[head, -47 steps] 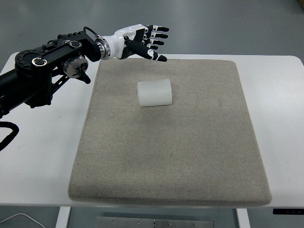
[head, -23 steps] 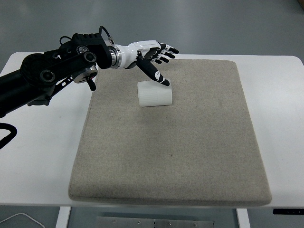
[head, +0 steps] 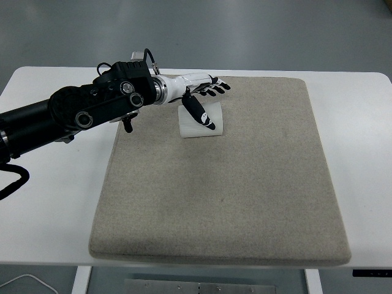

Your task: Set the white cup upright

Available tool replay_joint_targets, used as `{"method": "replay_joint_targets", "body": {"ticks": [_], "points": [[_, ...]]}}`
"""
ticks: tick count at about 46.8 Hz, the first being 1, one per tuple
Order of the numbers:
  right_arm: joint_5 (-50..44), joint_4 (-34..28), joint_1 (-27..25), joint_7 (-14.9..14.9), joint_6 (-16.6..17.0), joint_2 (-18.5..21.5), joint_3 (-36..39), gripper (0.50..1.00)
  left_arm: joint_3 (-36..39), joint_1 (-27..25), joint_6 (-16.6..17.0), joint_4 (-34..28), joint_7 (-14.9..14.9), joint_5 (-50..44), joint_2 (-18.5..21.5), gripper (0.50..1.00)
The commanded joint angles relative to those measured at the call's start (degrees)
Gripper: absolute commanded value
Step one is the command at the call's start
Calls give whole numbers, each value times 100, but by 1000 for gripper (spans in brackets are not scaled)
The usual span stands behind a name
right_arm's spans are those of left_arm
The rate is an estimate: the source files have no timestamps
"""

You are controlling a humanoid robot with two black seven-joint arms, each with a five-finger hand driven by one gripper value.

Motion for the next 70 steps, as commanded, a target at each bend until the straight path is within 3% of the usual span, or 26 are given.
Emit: {"method": "replay_joint_targets", "body": {"ticks": [1, 32, 46, 49, 54, 60, 70], "points": [[0, 2, 0, 0, 0, 0, 0, 930, 9, 19, 7, 18, -4, 26, -65, 981], [0, -7, 0, 0, 0, 0, 0, 930, 387, 63, 15, 97, -83, 351, -83, 969], [0, 2, 0, 0, 0, 0, 0, 930, 510, 46, 15, 106, -92, 403, -83, 851], [0, 2, 0, 0, 0, 0, 0, 930, 510, 54, 7, 106, -92, 535, -74, 793], [0, 2, 0, 0, 0, 0, 0, 930, 501, 72, -2, 106, -100, 790, -83, 637], [0, 2, 0, 0, 0, 0, 0, 930, 396, 54, -20, 106, -118, 676, -74, 593], [0, 2, 0, 0, 0, 0, 0, 930, -456, 89, -143, 220, -223, 141, -21, 589]]}}
